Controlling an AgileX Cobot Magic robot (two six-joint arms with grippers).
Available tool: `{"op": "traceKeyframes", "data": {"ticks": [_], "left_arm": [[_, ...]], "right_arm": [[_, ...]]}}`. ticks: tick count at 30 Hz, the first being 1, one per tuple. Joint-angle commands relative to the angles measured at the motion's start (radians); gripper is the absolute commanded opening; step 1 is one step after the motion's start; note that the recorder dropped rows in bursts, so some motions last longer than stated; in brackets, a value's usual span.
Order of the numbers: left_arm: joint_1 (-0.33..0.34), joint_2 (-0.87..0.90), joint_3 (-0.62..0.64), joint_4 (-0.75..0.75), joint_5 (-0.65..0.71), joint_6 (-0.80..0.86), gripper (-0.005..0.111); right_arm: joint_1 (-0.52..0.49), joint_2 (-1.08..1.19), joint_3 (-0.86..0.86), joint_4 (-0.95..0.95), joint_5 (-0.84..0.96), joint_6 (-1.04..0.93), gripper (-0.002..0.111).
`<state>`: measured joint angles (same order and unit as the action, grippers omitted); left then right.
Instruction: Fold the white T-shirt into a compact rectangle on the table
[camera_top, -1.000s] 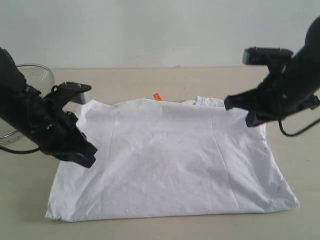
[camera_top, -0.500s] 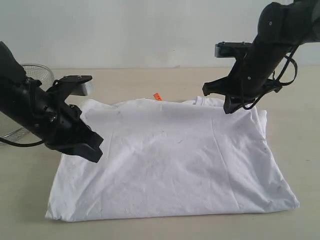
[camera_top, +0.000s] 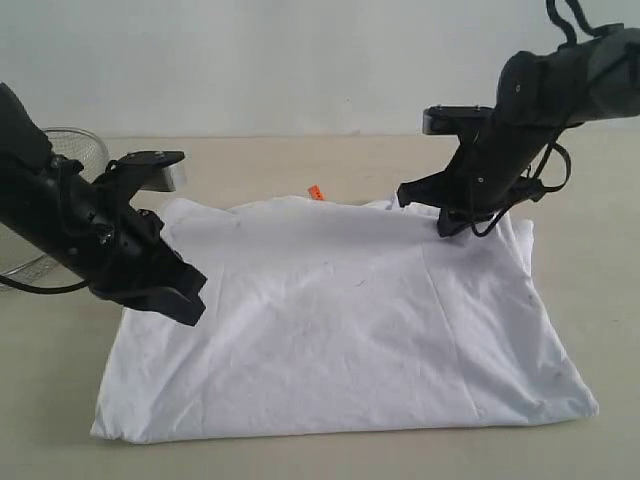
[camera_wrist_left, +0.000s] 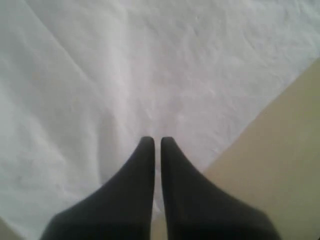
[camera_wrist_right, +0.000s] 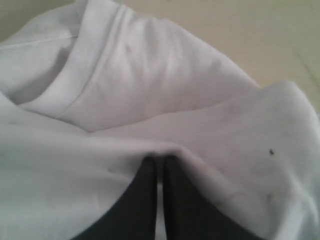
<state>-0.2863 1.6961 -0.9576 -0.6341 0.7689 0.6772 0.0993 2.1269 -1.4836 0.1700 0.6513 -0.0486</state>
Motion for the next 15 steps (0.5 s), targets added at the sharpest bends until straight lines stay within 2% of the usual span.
{"op": "traceKeyframes", "data": {"ticks": [1,8,15], "left_arm": [[-0.005,-0.004,-0.005,-0.012,0.006,-0.004,0.005],[-0.005,-0.004,-0.001,-0.012,0.006,-0.004,0.005],[-0.005,-0.004,-0.002,-0.012,0.004,-0.004,0.005]], "right_arm": [[-0.001,0.037,-0.007,0.000,-0.032,0.015,0.000],[-0.001,0.035,-0.009,0.002,-0.048,0.040,0.000],[-0.001,-0.061,-0.022,-0.026,-0.057,0.040,0.000]]}}
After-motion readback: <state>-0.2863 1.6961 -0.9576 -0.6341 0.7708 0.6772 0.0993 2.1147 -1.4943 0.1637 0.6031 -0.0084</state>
